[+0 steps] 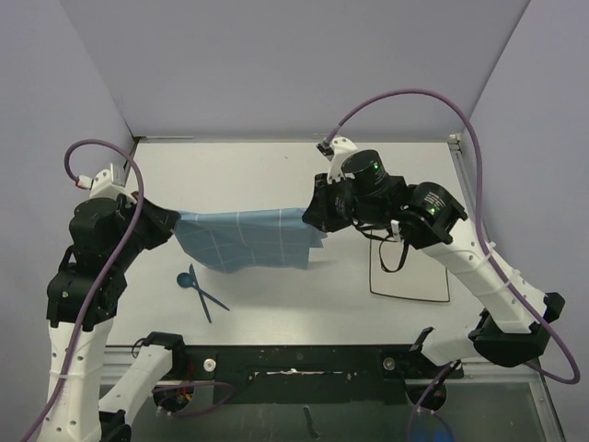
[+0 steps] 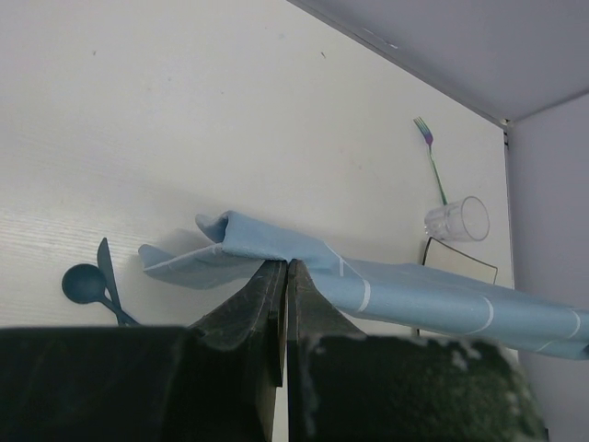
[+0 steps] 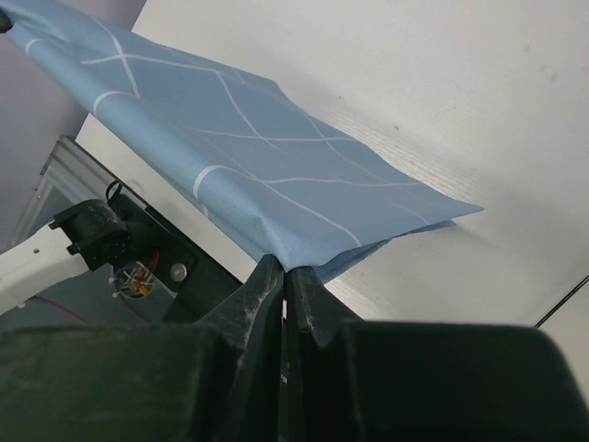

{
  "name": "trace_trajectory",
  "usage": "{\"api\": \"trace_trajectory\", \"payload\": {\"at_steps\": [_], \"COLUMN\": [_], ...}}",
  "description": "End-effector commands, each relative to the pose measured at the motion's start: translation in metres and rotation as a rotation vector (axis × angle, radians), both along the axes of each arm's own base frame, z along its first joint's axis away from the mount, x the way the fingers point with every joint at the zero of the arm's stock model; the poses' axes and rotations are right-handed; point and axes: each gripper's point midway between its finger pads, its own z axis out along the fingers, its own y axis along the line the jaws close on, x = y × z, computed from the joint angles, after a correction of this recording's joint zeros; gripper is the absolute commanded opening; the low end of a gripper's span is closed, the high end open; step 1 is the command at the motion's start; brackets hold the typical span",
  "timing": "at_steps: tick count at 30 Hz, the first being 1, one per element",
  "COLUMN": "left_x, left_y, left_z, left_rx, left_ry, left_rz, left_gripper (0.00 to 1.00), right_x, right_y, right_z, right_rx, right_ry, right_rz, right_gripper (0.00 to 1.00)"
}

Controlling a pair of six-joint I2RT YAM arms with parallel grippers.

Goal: Set the dinner table for one person
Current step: Place the napkin at the center of the board.

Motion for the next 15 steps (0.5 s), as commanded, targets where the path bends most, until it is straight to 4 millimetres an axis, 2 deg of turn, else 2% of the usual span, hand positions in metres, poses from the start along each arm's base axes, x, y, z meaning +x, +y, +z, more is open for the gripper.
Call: {"api": "trace_trajectory", "payload": {"at_steps": [1, 6, 11, 15], "left_x": [-0.019, -0.036, -0.041, -0.027], "left_y": [0.028, 0.028, 0.024, 0.017], "left_z": [0.037, 0.043, 0.049, 0.026], "left_rx": [0.061, 0.048, 0.026, -0.002], "left_ry": [-0.123, -0.14, -0.15, -0.102], "left_rz": [0.107, 0.101, 0.088, 0.071], "left_gripper": [0.0, 0.0, 0.0, 0.0], "right_x": [-0.014, -0.027, -0.029, -0.019], "right_y": [-0.05, -0.058, -0.059, -0.06], "right_z": [0.01, 0.015, 0.019, 0.015], "right_rx": [-0.051, -0.039, -0.04, -0.075], "right_ry": [-0.059, -0.056, -0.058, -0.073], "right_rz": [-0.135, -0.148, -0.153, -0.186], "right_gripper": [0.0, 0.0, 0.0, 0.0]}}
